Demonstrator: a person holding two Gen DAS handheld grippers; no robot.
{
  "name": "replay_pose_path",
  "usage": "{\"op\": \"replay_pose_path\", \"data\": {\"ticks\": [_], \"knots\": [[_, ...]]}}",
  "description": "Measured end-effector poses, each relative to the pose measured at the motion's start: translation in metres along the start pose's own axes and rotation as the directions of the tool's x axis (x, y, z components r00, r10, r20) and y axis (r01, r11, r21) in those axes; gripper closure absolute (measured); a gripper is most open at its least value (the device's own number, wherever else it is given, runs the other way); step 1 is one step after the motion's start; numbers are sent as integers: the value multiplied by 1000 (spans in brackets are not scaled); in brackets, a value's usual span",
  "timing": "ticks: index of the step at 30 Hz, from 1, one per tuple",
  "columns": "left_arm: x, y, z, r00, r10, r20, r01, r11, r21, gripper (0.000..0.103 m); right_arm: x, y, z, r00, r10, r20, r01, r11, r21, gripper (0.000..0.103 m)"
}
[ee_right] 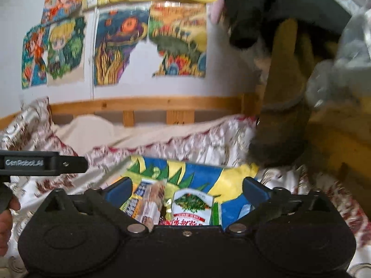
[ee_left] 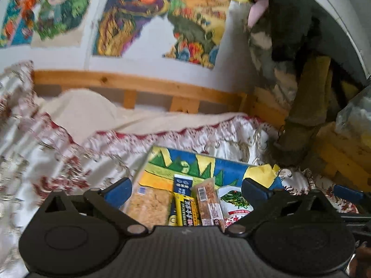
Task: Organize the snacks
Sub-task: 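Open both tools over the tray and lift them away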
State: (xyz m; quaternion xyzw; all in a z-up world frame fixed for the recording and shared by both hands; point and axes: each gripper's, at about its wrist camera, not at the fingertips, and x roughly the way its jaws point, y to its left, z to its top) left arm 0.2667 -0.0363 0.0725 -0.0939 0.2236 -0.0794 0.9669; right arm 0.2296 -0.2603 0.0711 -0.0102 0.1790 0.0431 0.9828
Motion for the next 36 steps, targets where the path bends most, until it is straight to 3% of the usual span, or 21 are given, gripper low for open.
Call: {"op": "replay_pose_path", "data": {"ticks": [10, 16, 24, 27, 36], "knots": [[-108, 0, -20, 995, 57, 77, -56, 998, -8, 0, -113, 15, -9, 997, 12, 82, -13, 1000, 15, 1], [-157, 1, -47, 989, 116, 93, -117, 993, -2, 0, -161, 24, -30, 997, 10, 75, -11, 1000, 8, 1], [-190, -4, -75, 979, 199, 42, -201, 978, 51, 0, -192, 27, -55, 1000, 6, 13, -7, 999, 42, 1], [-193, -6, -83, 980, 197, 4, -197, 979, 57, 0, -196, 30, -63, 1000, 3, -22, -3, 999, 37, 1], [-188, -8, -108, 961, 240, -138, -229, 969, 93, 0, -195, 30, -79, 992, -7, -123, 13, 999, 49, 1]]}}
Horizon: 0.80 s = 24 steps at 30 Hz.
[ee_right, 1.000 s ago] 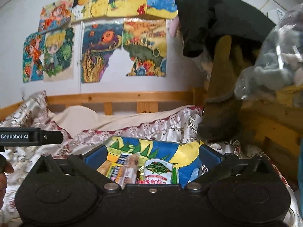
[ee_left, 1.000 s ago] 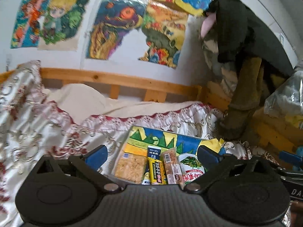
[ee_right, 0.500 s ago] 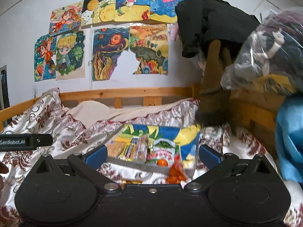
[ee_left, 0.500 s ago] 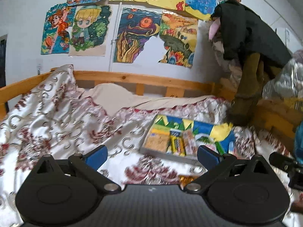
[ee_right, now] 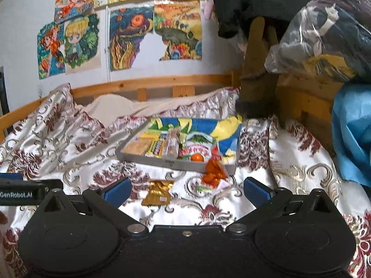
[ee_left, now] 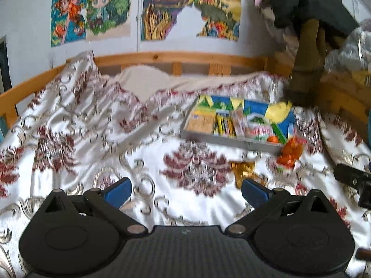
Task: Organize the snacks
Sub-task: 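Open both tools over the tray and lift them away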
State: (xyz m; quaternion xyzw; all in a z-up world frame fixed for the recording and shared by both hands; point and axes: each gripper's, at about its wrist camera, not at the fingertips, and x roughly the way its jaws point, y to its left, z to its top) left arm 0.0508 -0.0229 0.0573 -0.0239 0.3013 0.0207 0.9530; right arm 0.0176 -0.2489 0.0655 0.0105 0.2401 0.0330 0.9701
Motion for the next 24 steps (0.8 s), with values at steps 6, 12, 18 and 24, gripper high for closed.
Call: {"op": "replay_pose_path", "data": {"ticks": [6, 12, 18, 24], "knots": [[5, -1, -6, 998, -8, -66, 7, 1000, -18, 0, 13, -3, -7, 994, -11, -105, 13, 1000, 16, 1], [8, -1, -7, 996, -15, -91, 13, 1000, -27, 0, 20, -6, -9, 989, -17, -149, 22, 999, 37, 1], [11, -7, -7, 993, -44, -107, 41, 999, -27, 0, 27, -9, -11, 983, -24, -182, 33, 998, 49, 1], [15, -10, -7, 993, -60, -105, 57, 998, -30, 0, 33, -11, -12, 978, -35, -206, 47, 997, 55, 1]]}}
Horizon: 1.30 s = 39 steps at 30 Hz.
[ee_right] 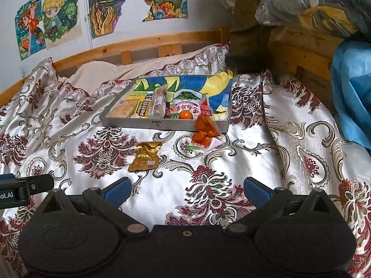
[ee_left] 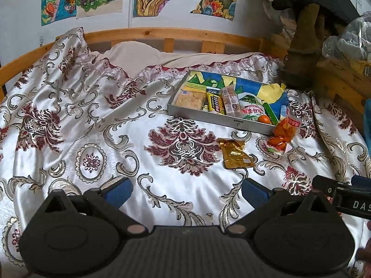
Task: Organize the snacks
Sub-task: 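Open both tools over the tray and lift them away, then approach gold foil packet with left tool while right tool approaches orange spicy-strip bag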
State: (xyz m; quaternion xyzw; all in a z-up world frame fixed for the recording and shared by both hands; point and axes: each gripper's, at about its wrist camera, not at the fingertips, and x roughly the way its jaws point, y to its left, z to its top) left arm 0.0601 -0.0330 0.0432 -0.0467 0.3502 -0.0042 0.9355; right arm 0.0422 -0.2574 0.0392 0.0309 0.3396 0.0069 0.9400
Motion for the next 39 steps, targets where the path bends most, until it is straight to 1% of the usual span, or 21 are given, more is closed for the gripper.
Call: {"op": "replay_pose_path", "data": {"ticks": [7, 14, 17, 19, 21, 25, 28, 30, 34, 37, 39], "knots": [[16, -1, 5, 1000, -11, 5, 12, 999, -45, 0, 10, -2, 5, 1000, 4, -8, -4, 1000, 7, 1], [29, -1, 6, 1000, -11, 13, 12, 997, -72, 0, 13, -8, 13, 999, 12, 31, -14, 998, 62, 1], [36, -4, 7, 1000, -22, 16, 23, 997, -76, 0, 14, -11, 17, 999, 17, 40, -20, 997, 72, 1], [46, -7, 11, 999, -32, 9, 33, 996, -78, 0, 16, -11, 22, 998, 15, 53, -18, 998, 58, 1], [58, -10, 16, 999, -50, 1, 50, 994, -98, 0, 19, -12, 28, 997, 5, 82, -8, 999, 35, 1], [80, -15, 20, 998, -63, 4, 63, 989, -135, 0, 32, -16, 39, 993, 6, 120, -5, 1000, -14, 1], [94, -19, 23, 998, -54, 14, 55, 991, -126, 0, 44, -17, 46, 991, 22, 134, -18, 999, -35, 1], [101, -22, 26, 998, -49, 26, 51, 992, -112, 0, 52, -17, 50, 987, 40, 158, -30, 998, -62, 1], [115, -26, 32, 997, -37, 67, 42, 996, -83, 0, 69, -11, 56, 981, 40, 189, -16, 992, -123, 1], [126, -33, 32, 994, -4, 112, 7, 1000, -23, 0, 85, -10, 58, 981, 30, 190, 1, 988, -157, 1], [136, -39, 32, 994, -5, 111, 1, 999, 34, 0, 97, -12, 59, 985, 24, 172, 6, 985, -175, 1]]}}
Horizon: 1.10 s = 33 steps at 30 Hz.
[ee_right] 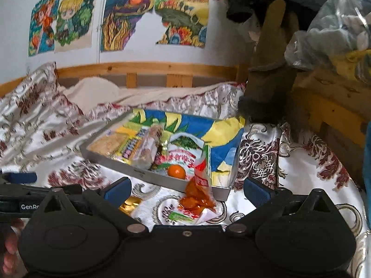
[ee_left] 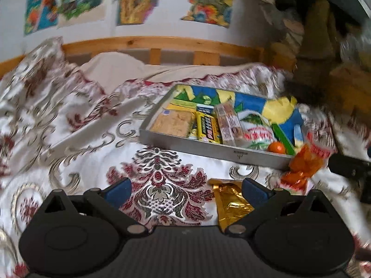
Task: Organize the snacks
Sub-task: 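Approach gold foil packet with left tool while right tool approaches orange spicy-strip bag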
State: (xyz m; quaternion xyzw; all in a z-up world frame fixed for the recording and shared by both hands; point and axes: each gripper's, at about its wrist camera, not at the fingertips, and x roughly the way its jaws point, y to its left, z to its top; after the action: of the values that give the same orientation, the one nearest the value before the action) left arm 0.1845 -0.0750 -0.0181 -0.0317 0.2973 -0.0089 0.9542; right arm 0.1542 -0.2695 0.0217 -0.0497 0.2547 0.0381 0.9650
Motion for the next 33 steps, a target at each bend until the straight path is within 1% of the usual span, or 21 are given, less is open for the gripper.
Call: {"op": "replay_pose_path", "data": {"ticks": [2, 6, 10, 12, 14, 15, 18, 22, 24, 28, 30, 33], "knots": [[9, -4, -1, 1000, -23, -11, 24, 999, 31, 0, 11, -4, -4, 1000, 10, -25, -10, 1000, -2, 1], [23, -9, -4, 996, -85, -32, 86, 995, 46, 0, 36, -13, -11, 996, 54, -77, -54, 998, 11, 1], [40, -11, -9, 989, -121, -87, 126, 990, 61, 0, 61, -25, -14, 992, 48, -116, -43, 998, 40, 1], [48, -10, -10, 985, -128, -116, 136, 989, 58, 0, 72, -32, -14, 989, 52, -139, -43, 997, 69, 1], [54, -9, -8, 982, -132, -136, 138, 990, 35, 0, 82, -37, -13, 980, 86, -180, -67, 992, 110, 1], [55, -8, -7, 981, -133, -142, 137, 990, 21, 0, 85, -38, -14, 977, 98, -187, -76, 990, 122, 1], [59, -6, -3, 976, -161, -143, 162, 987, -6, 0, 94, -40, -12, 973, 107, -203, -78, 986, 144, 1], [64, -8, -4, 975, -165, -149, 168, 986, 8, 0, 108, -38, -11, 965, 103, -242, -61, 983, 176, 1], [68, -10, -6, 975, -159, -157, 165, 986, 25, 0, 111, -38, -10, 963, 95, -250, -50, 982, 181, 1], [72, -16, -10, 973, -160, -167, 173, 983, 64, 0, 115, -37, -11, 962, 105, -252, -59, 981, 183, 1], [73, -19, -11, 970, -175, -170, 191, 978, 80, 1, 118, -39, -12, 961, 110, -253, -61, 979, 192, 1], [75, -21, -12, 957, -221, -188, 237, 969, 70, 7, 122, -42, -14, 961, 127, -244, -71, 972, 226, 2]]}}
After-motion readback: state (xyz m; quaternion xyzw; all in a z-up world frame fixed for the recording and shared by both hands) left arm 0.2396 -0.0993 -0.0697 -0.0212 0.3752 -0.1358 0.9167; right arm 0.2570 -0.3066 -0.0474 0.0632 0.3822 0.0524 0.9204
